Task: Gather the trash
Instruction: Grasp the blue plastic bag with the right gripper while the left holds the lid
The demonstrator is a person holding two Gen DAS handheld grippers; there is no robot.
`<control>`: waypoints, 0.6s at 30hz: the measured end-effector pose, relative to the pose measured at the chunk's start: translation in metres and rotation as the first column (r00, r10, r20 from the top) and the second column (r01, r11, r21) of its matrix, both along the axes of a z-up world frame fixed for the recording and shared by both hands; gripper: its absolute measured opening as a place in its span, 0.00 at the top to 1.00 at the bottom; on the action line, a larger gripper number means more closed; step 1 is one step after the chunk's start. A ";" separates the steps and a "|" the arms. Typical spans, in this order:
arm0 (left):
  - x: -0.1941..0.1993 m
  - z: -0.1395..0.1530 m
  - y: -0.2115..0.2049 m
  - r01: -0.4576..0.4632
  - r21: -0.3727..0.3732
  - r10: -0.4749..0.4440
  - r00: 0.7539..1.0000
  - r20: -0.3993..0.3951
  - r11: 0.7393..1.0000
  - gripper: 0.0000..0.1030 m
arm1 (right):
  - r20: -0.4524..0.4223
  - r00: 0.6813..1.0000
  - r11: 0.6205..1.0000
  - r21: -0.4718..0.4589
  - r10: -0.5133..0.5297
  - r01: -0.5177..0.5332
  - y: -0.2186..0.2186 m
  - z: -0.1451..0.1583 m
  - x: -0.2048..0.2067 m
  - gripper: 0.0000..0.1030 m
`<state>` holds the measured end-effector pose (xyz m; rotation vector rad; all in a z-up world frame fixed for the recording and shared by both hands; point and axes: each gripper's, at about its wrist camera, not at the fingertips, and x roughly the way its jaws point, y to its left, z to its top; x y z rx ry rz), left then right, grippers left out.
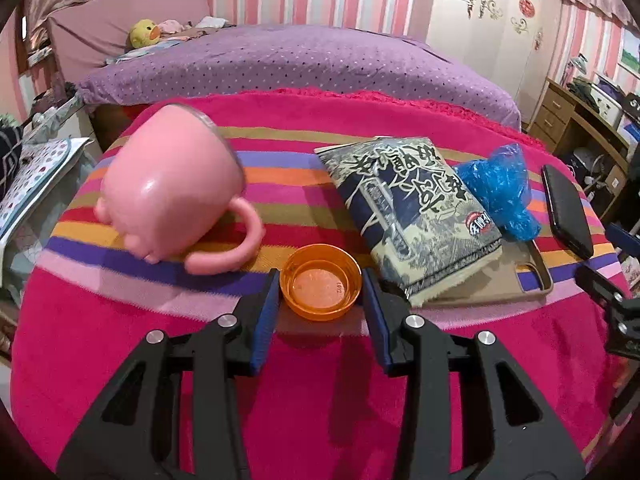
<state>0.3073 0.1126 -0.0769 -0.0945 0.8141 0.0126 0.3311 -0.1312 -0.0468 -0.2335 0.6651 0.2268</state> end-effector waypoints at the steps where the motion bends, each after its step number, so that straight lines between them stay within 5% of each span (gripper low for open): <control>1: -0.003 0.001 0.001 -0.005 0.003 0.005 1.000 -0.002 1.000 0.62 | 0.004 1.000 1.000 -0.002 0.009 -0.009 0.006 0.001 0.003 0.05; 9: -0.031 0.023 0.027 -0.109 0.065 0.106 0.993 0.042 0.992 0.62 | -0.025 0.997 0.997 0.013 0.070 -0.070 0.051 0.007 0.049 0.09; 11: -0.035 0.029 0.034 -0.127 0.048 0.124 0.991 0.058 0.991 0.62 | -0.047 0.995 0.995 0.040 0.093 -0.092 0.058 0.004 0.058 0.27; 13: -0.039 0.035 0.039 -0.141 0.023 0.139 0.988 0.072 0.990 0.62 | -0.114 0.985 0.990 0.074 0.129 -0.121 0.064 -0.004 0.068 0.60; 16: -0.043 0.040 0.039 -0.142 0.015 0.140 0.987 0.081 0.990 0.62 | -0.097 0.984 0.989 0.016 0.150 -0.149 0.065 -0.007 0.058 0.75; 18: -0.046 0.043 0.035 -0.138 0.021 0.136 0.987 0.085 0.990 0.62 | -0.047 0.993 0.993 0.045 0.108 -0.106 0.044 0.003 0.044 0.77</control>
